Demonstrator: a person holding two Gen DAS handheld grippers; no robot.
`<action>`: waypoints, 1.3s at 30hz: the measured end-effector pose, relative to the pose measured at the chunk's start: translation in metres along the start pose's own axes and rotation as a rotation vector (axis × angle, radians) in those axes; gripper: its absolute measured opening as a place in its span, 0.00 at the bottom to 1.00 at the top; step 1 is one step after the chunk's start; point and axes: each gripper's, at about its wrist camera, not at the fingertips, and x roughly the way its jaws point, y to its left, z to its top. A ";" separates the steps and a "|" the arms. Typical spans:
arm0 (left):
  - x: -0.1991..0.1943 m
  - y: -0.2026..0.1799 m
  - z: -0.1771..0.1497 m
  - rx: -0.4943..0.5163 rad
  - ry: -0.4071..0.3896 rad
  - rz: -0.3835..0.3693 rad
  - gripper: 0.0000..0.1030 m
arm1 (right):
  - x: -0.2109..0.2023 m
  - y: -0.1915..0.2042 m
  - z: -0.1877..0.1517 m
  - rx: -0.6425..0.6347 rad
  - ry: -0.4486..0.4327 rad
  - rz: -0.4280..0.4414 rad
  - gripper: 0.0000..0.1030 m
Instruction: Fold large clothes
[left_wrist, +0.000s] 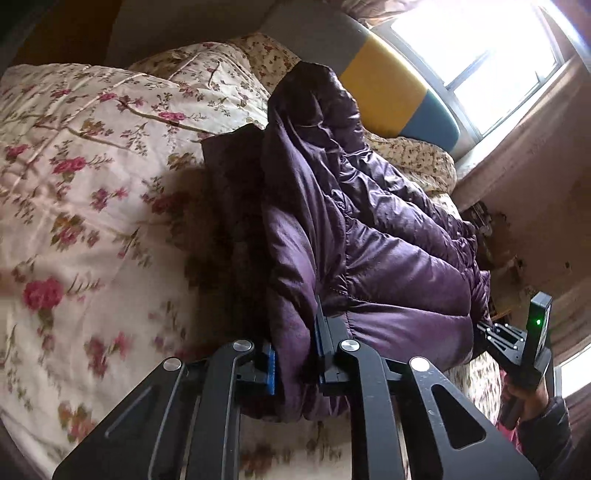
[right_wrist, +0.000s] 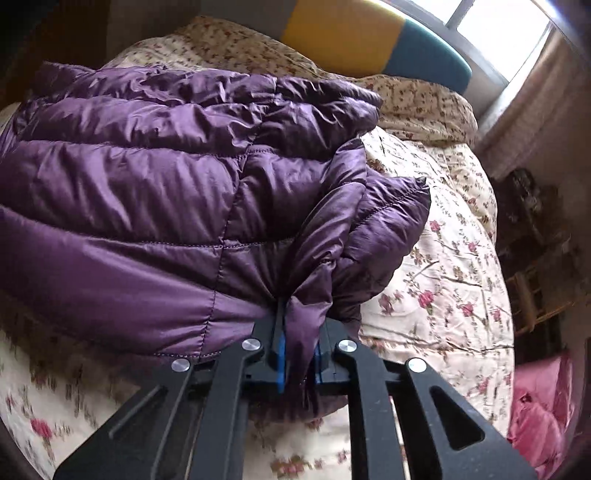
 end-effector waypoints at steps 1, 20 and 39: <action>-0.003 0.000 -0.002 0.002 0.003 -0.004 0.14 | -0.007 0.000 -0.008 -0.015 0.002 0.001 0.08; -0.098 0.002 -0.113 0.016 0.038 -0.029 0.36 | -0.108 0.017 -0.131 -0.077 0.069 0.072 0.27; -0.050 -0.025 -0.008 -0.065 -0.030 0.061 0.20 | -0.044 -0.033 -0.009 0.357 0.008 0.179 0.59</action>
